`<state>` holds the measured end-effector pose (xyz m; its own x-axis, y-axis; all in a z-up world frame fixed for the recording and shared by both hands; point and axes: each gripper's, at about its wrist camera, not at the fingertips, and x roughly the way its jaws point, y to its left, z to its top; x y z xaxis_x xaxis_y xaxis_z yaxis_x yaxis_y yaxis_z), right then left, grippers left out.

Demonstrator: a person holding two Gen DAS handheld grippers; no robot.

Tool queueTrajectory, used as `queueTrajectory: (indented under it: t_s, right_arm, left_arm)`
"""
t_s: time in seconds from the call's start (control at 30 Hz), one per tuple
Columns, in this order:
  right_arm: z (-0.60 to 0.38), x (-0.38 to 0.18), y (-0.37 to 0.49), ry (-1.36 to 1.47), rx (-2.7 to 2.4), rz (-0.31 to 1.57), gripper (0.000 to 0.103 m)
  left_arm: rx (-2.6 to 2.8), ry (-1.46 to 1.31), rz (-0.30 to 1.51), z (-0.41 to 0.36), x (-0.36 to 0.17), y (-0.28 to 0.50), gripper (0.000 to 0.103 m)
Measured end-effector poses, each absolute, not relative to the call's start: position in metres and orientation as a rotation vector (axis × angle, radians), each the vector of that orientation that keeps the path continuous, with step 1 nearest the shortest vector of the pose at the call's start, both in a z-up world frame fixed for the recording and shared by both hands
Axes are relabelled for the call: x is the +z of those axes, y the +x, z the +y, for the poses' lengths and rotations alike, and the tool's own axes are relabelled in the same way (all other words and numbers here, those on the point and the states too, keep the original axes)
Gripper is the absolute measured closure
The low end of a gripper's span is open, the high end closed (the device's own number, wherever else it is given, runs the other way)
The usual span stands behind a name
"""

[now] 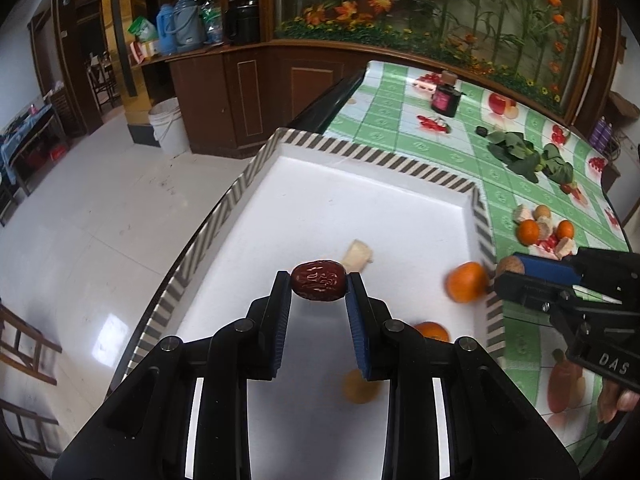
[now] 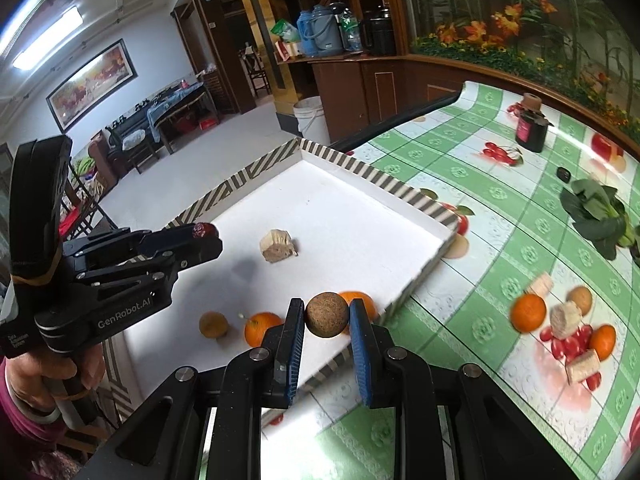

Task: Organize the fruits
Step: 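Carry the red date and the brown fruit over the white tray with both tools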

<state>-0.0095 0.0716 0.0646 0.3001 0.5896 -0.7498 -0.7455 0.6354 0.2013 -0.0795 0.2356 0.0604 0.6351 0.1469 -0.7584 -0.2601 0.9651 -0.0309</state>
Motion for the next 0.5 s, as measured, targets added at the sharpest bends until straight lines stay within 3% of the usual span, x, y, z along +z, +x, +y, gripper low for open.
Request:
queueTrajectory:
  t_s: [0.5]
  right_arm:
    - [0.109,0.042,0.019,-0.226,0.907,0.961,0.081]
  left_arm:
    - [0.242,-0.177,0.912,0.255,0.041,-0.066,0.076]
